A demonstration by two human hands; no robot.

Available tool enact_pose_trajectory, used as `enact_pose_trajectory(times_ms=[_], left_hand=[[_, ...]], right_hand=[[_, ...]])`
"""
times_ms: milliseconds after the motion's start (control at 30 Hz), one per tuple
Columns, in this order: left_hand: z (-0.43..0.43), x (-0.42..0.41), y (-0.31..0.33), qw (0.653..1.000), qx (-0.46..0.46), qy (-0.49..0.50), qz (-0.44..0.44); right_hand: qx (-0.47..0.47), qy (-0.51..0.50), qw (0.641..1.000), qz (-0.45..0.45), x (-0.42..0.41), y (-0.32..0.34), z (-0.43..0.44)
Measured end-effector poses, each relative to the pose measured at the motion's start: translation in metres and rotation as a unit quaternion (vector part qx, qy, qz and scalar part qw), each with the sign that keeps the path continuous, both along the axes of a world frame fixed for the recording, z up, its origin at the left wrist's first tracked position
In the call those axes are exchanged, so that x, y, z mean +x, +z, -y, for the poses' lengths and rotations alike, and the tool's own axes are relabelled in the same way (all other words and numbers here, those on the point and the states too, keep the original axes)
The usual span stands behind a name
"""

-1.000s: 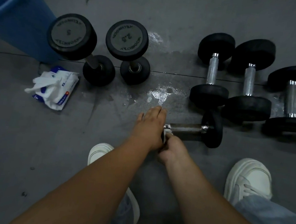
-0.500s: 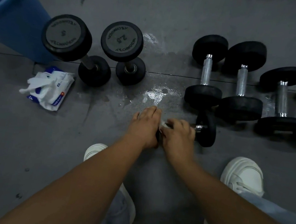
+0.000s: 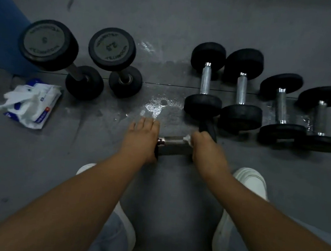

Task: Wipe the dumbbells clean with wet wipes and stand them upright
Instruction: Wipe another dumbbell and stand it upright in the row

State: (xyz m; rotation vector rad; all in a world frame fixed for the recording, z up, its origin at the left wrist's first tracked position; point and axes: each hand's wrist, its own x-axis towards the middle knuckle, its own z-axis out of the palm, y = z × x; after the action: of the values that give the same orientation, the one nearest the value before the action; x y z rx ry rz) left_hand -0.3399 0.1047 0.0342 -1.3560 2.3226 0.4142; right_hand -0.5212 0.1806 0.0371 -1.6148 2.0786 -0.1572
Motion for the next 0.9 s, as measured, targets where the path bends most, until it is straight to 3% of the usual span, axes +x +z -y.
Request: enact_pose_trajectory(times_ms=[67, 200, 267, 433, 900], left_hand=[[-0.011, 0.000, 0.001, 1.000, -0.004, 0.020, -0.020], [-0.023, -0.001, 0.004, 0.999, -0.006, 0.034, -0.023], [-0.024, -0.002, 0.005, 0.999, -0.010, 0.034, -0.019], [-0.012, -0.004, 0.008, 0.999, 0.005, 0.036, -0.010], [-0.008, -0.012, 0.019, 0.997, 0.057, 0.052, 0.027]], right_hand=[[-0.012, -0.031, 0.999, 0.032, 0.011, -0.010, -0.016], [0.002, -0.045, 0.995, -0.089, 0.036, -0.024, -0.027], [0.037, -0.069, 0.992, -0.104, 0.037, -0.019, -0.021], [0.121, -0.050, 0.990, -0.057, 0.042, -0.016, -0.036], [0.114, -0.093, 0.988, 0.056, 0.022, -0.013, -0.020]])
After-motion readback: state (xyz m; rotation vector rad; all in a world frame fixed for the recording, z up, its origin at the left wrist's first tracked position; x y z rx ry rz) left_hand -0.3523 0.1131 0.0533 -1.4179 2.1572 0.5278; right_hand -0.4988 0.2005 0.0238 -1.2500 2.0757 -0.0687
